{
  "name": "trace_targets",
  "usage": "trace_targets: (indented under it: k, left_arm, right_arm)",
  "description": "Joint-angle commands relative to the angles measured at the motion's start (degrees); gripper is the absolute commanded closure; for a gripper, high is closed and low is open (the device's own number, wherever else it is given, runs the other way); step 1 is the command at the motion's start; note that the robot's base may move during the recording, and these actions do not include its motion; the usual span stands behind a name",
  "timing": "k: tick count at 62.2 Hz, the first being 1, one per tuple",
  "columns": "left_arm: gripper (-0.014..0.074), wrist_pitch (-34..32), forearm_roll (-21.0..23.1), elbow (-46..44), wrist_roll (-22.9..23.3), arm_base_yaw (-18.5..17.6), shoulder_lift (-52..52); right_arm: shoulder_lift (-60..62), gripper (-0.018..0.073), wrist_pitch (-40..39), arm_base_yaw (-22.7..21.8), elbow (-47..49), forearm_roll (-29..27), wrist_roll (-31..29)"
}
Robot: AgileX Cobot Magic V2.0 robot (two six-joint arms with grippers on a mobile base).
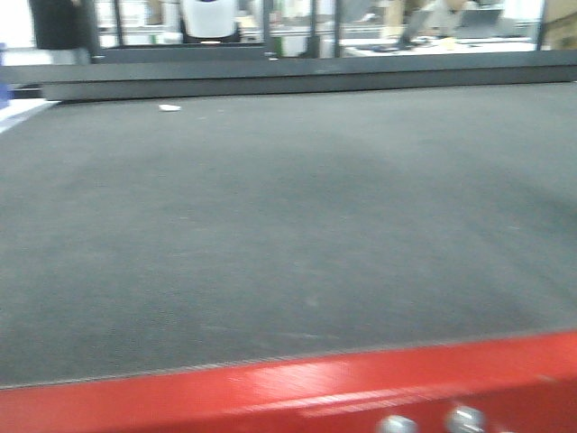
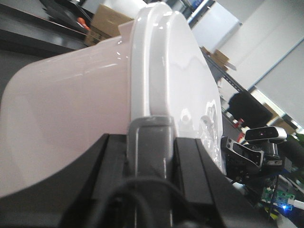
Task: Grab white bin and place on right shelf
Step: 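Hold the bin with both grippers while driving away from the table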
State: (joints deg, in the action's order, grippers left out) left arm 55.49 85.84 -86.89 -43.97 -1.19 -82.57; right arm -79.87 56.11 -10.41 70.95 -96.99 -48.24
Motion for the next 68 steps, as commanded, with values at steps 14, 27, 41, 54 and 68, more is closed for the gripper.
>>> trace_targets:
  k: [14,27,41,54,68]
  left_arm:
    - [0.0713,19.28,6.11,-1.92,-1.05,-4.08,2.57]
    - [0.0713,19.28,6.11,-1.92,-1.05,-4.08,2.57]
    - [0.0713,19.28,6.11,-1.92,-1.05,-4.08,2.57]
    - [0.0713,19.28,6.11,-1.92,-1.05,-4.08,2.57]
    - [0.0713,19.28,6.11,-1.92,-1.05,-4.08,2.57]
  right_arm:
    - [2.90,0.0506,11.53,2.61,1.83,-4.60,-0.89]
    - [2.90,0.0506,10.91,2.61,1.83,-4.60,-0.89]
    - [2.90,0.0506,10.91,2.61,1.83,-4.60,-0.89]
    - [2.90,0.0506,10.91,2.61,1.83,-4.60,-0.89]
    - [2.90,0.0506,10.91,2.61,1.83,-4.60,-0.89]
